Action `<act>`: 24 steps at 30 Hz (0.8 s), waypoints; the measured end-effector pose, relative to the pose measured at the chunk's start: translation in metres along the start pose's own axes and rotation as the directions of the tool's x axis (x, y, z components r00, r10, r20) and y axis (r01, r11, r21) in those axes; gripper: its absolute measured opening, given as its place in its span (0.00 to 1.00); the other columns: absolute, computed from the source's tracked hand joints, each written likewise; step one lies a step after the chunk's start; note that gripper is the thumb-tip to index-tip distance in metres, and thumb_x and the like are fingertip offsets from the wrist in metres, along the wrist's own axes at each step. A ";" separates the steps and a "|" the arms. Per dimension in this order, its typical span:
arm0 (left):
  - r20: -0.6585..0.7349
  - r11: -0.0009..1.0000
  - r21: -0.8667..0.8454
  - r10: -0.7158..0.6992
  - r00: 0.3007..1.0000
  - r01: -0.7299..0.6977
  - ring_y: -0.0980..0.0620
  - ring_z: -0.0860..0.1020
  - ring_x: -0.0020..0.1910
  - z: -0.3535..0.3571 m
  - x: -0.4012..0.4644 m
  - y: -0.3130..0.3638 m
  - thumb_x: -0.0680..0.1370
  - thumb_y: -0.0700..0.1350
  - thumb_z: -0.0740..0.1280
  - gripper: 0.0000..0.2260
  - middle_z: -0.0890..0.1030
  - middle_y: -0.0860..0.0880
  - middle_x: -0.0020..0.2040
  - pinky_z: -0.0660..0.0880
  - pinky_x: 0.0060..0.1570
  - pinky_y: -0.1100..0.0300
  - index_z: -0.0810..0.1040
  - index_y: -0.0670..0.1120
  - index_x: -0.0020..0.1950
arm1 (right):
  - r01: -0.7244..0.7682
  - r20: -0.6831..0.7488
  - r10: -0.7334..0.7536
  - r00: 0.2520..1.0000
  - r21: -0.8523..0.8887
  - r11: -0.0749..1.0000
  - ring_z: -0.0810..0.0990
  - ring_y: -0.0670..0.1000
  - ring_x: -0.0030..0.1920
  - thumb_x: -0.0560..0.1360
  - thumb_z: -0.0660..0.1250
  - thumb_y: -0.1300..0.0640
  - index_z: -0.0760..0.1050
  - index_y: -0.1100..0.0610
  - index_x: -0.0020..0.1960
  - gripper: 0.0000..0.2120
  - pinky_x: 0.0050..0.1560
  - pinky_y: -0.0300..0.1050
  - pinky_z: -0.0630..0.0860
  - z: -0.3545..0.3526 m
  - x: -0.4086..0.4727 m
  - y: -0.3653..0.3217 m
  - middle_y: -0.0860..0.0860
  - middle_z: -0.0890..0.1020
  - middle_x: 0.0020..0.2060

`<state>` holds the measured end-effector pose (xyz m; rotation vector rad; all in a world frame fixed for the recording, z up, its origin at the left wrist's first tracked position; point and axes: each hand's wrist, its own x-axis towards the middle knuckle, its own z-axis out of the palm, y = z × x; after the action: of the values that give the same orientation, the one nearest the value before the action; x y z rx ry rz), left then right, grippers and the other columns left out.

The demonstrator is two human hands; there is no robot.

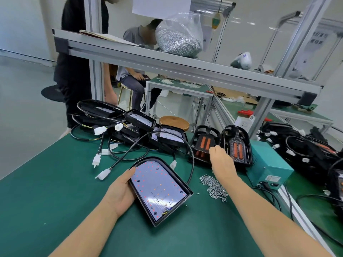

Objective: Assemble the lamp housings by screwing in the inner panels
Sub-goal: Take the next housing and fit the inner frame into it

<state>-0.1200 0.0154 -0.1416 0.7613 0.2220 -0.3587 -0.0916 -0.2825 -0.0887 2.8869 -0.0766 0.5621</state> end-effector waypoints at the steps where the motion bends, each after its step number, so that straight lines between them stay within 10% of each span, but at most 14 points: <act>1: -0.001 1.000 0.003 0.000 1.000 0.000 0.43 0.78 0.57 0.000 0.000 0.000 0.81 0.46 0.58 0.16 0.81 0.40 0.58 0.73 0.53 0.49 0.75 0.37 0.63 | 0.005 -0.007 -0.005 1.000 -0.003 1.000 0.73 0.54 0.52 0.72 0.58 0.73 0.68 0.60 0.57 0.16 0.38 0.42 0.64 0.000 0.000 0.001 0.55 0.73 0.54; 8: 0.004 1.000 0.006 0.010 1.000 -0.010 0.43 0.78 0.58 -0.001 0.001 -0.001 0.82 0.45 0.58 0.16 0.80 0.40 0.59 0.74 0.52 0.49 0.74 0.37 0.65 | -0.019 -0.128 0.026 0.991 0.063 0.998 0.73 0.56 0.54 0.75 0.57 0.73 0.71 0.63 0.59 0.15 0.40 0.43 0.66 -0.018 0.006 0.011 0.57 0.74 0.56; 16: 0.059 0.999 -0.020 0.036 0.998 -0.035 0.47 0.82 0.53 -0.001 0.000 -0.001 0.81 0.45 0.58 0.14 0.82 0.42 0.58 0.74 0.51 0.50 0.76 0.40 0.62 | 0.426 -0.430 -0.300 0.851 0.233 0.874 0.76 0.55 0.37 0.68 0.72 0.74 0.76 0.63 0.44 0.10 0.31 0.43 0.74 -0.050 -0.042 -0.028 0.55 0.77 0.40; 24: 0.116 0.999 -0.036 -0.008 0.993 0.013 0.45 0.80 0.56 0.000 0.002 0.001 0.82 0.51 0.54 0.19 0.80 0.42 0.61 0.75 0.54 0.48 0.75 0.42 0.65 | 0.661 -0.387 -0.560 0.732 0.206 0.722 0.79 0.56 0.43 0.67 0.72 0.72 0.78 0.62 0.47 0.11 0.40 0.45 0.77 -0.056 -0.100 -0.045 0.55 0.79 0.44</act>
<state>-0.1182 0.0155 -0.1416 0.7008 0.1230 -0.4066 -0.2005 -0.2258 -0.0840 2.8065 1.0983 0.9206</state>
